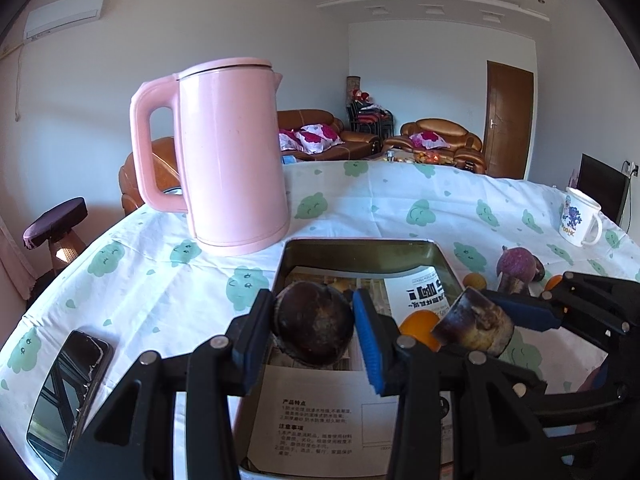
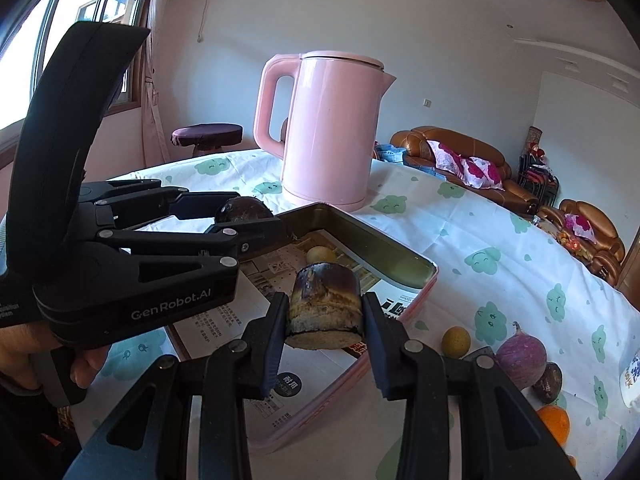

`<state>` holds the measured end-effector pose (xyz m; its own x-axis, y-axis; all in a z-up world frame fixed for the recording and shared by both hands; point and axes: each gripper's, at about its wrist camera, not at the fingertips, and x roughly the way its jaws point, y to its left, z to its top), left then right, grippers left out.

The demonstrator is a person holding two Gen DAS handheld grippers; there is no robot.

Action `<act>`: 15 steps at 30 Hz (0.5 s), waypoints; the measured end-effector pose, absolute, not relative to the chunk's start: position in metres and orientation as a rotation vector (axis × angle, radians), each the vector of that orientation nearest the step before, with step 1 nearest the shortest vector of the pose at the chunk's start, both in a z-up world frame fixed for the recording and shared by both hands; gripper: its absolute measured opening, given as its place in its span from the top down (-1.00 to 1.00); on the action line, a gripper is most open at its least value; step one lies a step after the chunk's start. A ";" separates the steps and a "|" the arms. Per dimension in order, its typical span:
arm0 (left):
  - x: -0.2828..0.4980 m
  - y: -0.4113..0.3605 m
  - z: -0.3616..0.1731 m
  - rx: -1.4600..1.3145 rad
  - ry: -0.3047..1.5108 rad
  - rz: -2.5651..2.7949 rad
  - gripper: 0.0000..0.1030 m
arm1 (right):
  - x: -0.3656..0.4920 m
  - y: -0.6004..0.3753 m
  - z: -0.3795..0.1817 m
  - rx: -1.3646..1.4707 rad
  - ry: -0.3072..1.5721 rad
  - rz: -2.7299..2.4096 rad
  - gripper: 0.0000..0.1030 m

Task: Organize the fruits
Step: 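Lower the taro root into the tin with the right tool while the left tool lowers the dark fruit, then open the right tool to drop the taro root while the left tool drops the dark fruit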

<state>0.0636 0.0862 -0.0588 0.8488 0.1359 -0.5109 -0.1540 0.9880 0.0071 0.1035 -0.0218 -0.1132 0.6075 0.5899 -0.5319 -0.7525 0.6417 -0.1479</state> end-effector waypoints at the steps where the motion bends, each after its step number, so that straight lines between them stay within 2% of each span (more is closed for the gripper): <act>1: 0.064 0.087 -0.059 -0.037 0.543 0.148 0.18 | 0.104 -0.021 -0.114 -0.382 0.475 0.800 0.24; 15: 0.071 0.089 -0.064 -0.038 0.592 0.134 0.16 | 0.110 -0.007 -0.126 -0.448 0.566 0.811 0.23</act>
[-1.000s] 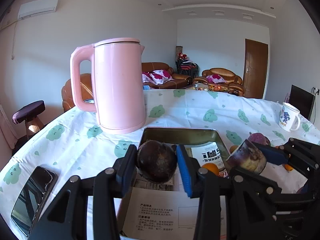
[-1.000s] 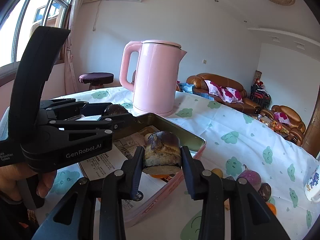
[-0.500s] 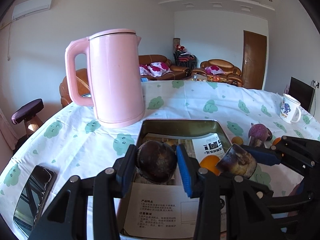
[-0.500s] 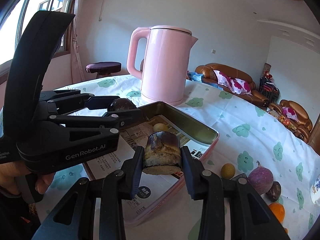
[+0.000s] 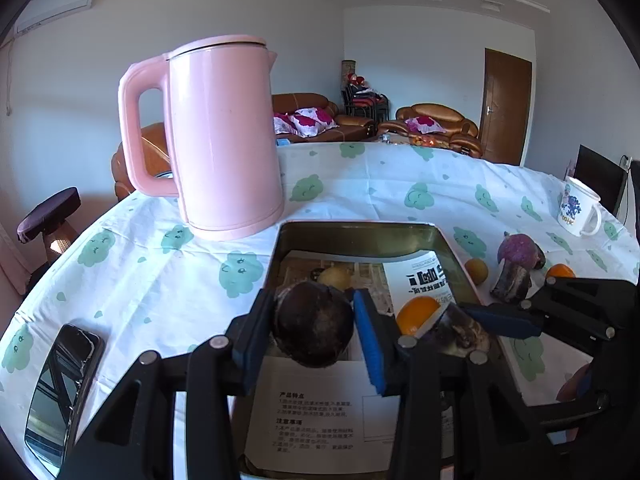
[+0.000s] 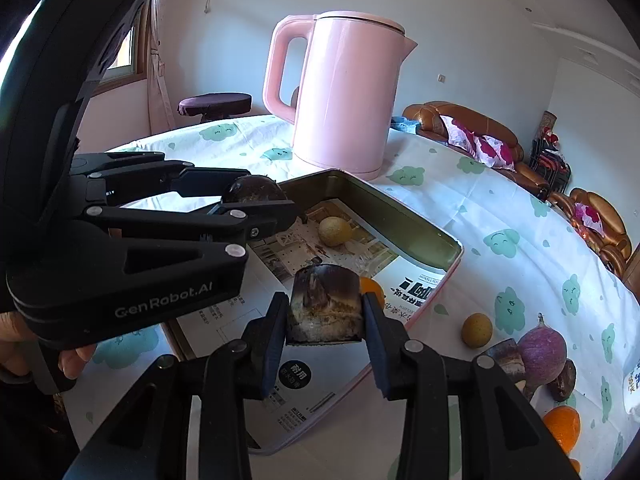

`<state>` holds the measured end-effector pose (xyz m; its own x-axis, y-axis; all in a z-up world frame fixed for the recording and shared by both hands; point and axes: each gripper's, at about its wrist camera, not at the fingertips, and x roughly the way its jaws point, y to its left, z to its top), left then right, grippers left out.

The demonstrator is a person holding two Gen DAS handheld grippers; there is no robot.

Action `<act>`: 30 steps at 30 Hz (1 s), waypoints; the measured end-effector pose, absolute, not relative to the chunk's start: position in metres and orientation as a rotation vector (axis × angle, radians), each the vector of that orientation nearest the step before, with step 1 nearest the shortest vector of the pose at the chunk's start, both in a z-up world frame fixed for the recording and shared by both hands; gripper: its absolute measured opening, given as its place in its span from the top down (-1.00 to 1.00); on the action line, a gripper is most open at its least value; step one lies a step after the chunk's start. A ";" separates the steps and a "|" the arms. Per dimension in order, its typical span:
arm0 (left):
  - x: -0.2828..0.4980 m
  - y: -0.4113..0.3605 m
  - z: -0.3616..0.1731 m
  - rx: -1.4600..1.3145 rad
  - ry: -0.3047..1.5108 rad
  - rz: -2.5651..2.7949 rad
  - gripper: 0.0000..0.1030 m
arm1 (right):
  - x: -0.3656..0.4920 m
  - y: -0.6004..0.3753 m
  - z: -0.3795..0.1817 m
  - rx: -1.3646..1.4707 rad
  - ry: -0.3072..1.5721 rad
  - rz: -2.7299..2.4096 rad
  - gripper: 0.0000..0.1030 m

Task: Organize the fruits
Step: 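Open the right tool to drop the taro root while the left tool drops the dark fruit, then grasp an orange with the right tool while the left tool grasps another orange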

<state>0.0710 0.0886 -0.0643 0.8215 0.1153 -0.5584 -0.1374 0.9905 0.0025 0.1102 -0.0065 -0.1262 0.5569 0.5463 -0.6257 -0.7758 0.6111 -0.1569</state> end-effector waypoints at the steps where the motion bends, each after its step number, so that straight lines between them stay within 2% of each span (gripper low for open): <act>1: 0.070 0.088 -0.064 -0.036 0.586 0.139 0.15 | 0.110 -0.006 -0.126 -0.450 0.565 0.811 0.23; 4: 0.068 0.087 -0.063 -0.027 0.575 0.147 -0.02 | 0.109 -0.007 -0.126 -0.452 0.557 0.799 0.08; 6: 0.066 0.087 -0.062 -0.036 0.569 0.144 -0.05 | 0.108 -0.009 -0.125 -0.444 0.544 0.793 0.08; 9: 0.060 0.089 -0.058 -0.060 0.546 0.145 -0.23 | 0.107 -0.017 -0.121 -0.418 0.518 0.763 0.08; 19: 0.047 0.060 -0.035 -0.046 0.459 0.093 -0.32 | 0.110 -0.128 -0.098 -0.296 0.473 0.528 0.05; 22: 0.049 0.039 -0.034 -0.020 0.461 0.047 -0.32 | 0.116 -0.165 -0.098 -0.256 0.491 0.424 -0.08; 30: 0.064 -0.020 -0.037 0.060 0.493 -0.061 -0.32 | 0.128 -0.219 -0.105 -0.153 0.546 0.331 -0.08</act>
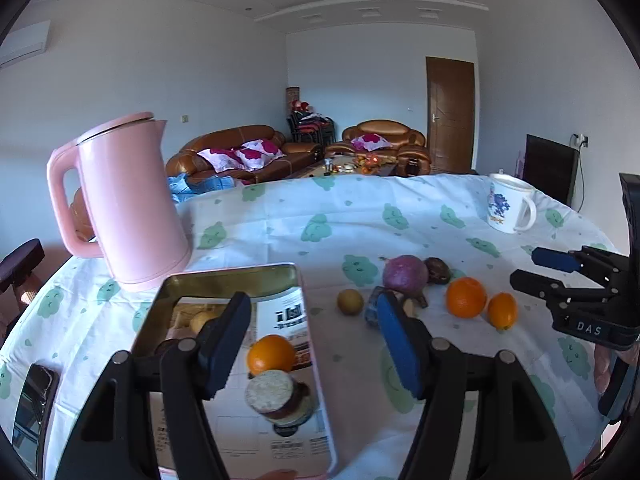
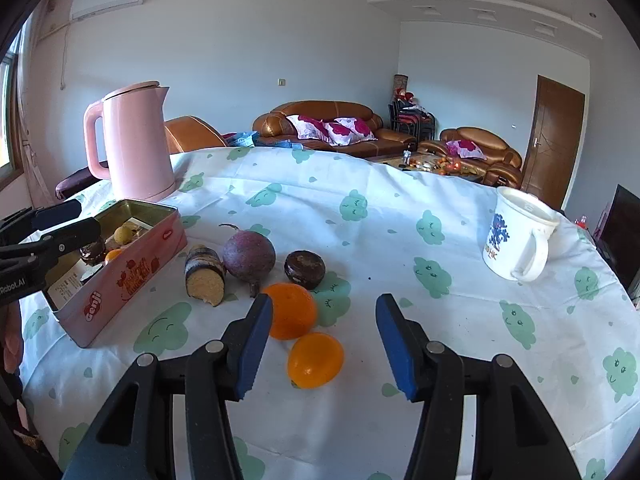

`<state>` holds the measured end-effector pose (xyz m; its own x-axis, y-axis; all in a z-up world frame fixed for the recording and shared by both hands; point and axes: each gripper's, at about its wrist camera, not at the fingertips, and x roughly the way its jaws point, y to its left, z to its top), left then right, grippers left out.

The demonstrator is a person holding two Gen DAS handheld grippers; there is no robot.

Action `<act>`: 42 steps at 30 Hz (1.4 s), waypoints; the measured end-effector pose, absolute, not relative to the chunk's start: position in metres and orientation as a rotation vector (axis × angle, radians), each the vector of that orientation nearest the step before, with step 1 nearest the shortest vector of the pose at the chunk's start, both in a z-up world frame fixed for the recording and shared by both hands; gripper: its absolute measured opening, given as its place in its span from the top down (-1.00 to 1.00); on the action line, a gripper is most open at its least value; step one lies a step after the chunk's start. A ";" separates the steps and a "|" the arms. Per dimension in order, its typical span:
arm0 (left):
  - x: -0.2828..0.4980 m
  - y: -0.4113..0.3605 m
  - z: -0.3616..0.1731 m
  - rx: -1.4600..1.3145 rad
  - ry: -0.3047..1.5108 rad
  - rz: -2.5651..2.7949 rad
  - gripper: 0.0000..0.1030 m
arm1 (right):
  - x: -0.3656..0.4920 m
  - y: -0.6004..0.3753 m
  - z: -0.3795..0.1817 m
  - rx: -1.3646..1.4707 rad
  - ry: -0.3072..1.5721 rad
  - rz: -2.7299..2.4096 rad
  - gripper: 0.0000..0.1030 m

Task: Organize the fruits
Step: 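Grasp an orange with the right tool while the left tool grasps another orange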

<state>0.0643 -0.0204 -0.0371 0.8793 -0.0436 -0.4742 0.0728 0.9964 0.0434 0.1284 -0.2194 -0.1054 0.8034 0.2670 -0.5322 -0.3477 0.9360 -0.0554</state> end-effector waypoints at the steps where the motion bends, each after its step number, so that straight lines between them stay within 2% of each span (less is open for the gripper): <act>1: 0.067 -0.028 -0.038 0.071 0.497 -0.076 -0.33 | 0.130 -0.221 -0.107 -0.148 0.557 0.331 -0.08; 13: 0.101 -0.079 -0.053 0.139 0.572 -0.146 -0.36 | 0.150 -0.224 -0.129 -0.119 0.730 0.410 -0.07; 15: 0.103 -0.082 -0.054 0.145 0.579 -0.153 -0.36 | 0.156 -0.221 -0.135 -0.114 0.782 0.432 0.01; 16: 0.104 -0.083 -0.054 0.147 0.582 -0.155 -0.37 | 0.159 -0.220 -0.137 -0.114 0.802 0.438 0.25; 36: 0.146 -0.152 -0.075 0.185 0.729 -0.297 -0.36 | 0.170 -0.267 -0.125 -0.066 0.722 0.258 0.24; 38: 0.148 -0.155 -0.078 0.177 0.747 -0.317 -0.27 | 0.170 -0.268 -0.125 -0.062 0.724 0.263 0.24; 42: 0.157 -0.156 -0.085 0.168 0.779 -0.312 -0.26 | 0.172 -0.275 -0.126 -0.016 0.731 0.283 0.24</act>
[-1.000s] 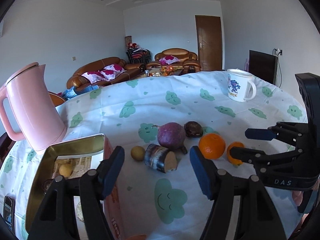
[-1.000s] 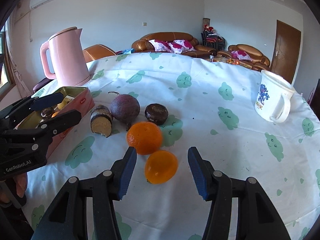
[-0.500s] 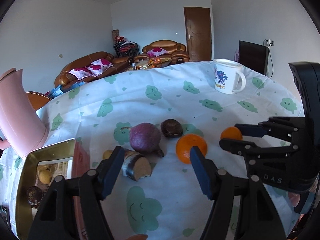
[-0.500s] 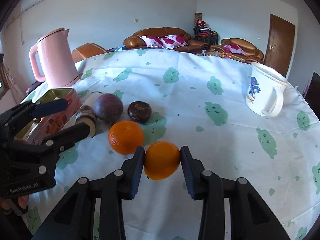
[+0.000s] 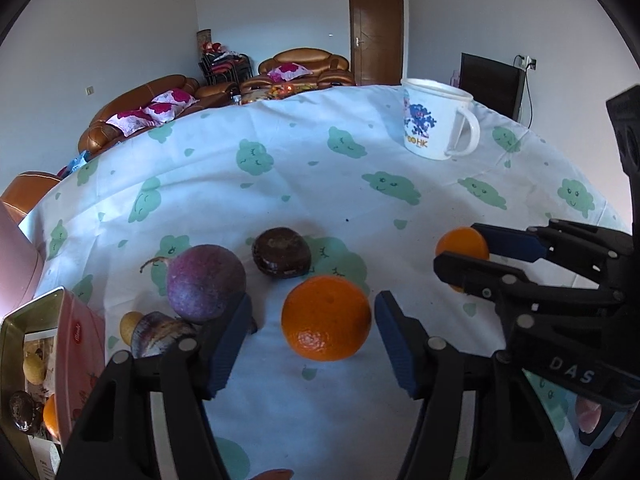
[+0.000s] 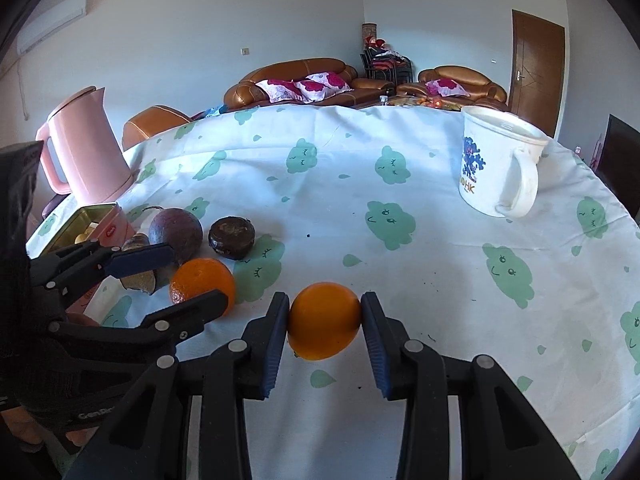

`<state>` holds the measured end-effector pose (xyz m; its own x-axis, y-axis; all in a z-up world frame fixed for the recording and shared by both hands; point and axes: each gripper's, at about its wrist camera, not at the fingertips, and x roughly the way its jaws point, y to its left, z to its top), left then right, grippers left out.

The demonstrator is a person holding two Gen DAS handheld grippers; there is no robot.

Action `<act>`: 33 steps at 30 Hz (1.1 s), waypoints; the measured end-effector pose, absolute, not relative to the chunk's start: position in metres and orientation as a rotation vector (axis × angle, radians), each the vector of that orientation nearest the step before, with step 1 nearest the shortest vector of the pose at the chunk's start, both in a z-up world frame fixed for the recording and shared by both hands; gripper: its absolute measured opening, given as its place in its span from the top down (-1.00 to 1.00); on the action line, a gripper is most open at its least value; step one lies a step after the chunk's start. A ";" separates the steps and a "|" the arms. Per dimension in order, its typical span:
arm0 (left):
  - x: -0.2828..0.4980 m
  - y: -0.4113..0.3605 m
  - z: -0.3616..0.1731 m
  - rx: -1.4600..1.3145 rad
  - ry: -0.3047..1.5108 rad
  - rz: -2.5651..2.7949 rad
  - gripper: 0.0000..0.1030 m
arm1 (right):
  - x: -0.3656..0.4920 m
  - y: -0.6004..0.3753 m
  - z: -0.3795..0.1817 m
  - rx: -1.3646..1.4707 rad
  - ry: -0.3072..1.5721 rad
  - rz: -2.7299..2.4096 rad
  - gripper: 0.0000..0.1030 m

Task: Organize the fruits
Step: 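Grasp an orange with the right tool while the left tool grasps another orange, then lift the orange with the right tool while the left tool lifts its orange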

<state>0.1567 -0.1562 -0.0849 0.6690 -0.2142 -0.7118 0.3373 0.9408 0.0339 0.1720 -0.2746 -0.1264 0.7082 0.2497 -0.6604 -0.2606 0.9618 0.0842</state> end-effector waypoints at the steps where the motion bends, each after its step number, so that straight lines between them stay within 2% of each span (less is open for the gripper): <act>1: 0.159 -0.156 -0.086 0.164 0.787 -0.316 -0.25 | 0.172 -0.275 -0.126 -0.010 0.730 0.281 0.24; 6: 0.159 -0.164 -0.089 0.207 0.794 -0.318 -0.18 | 0.174 -0.274 -0.127 -0.013 0.738 0.268 0.24; 8: 0.162 -0.166 -0.092 0.214 0.817 -0.332 0.04 | 0.174 -0.272 -0.127 -0.029 0.737 0.262 0.24; 33: 0.149 -0.152 -0.076 0.148 0.702 -0.315 0.05 | 0.159 -0.272 -0.117 -0.040 0.645 0.281 0.24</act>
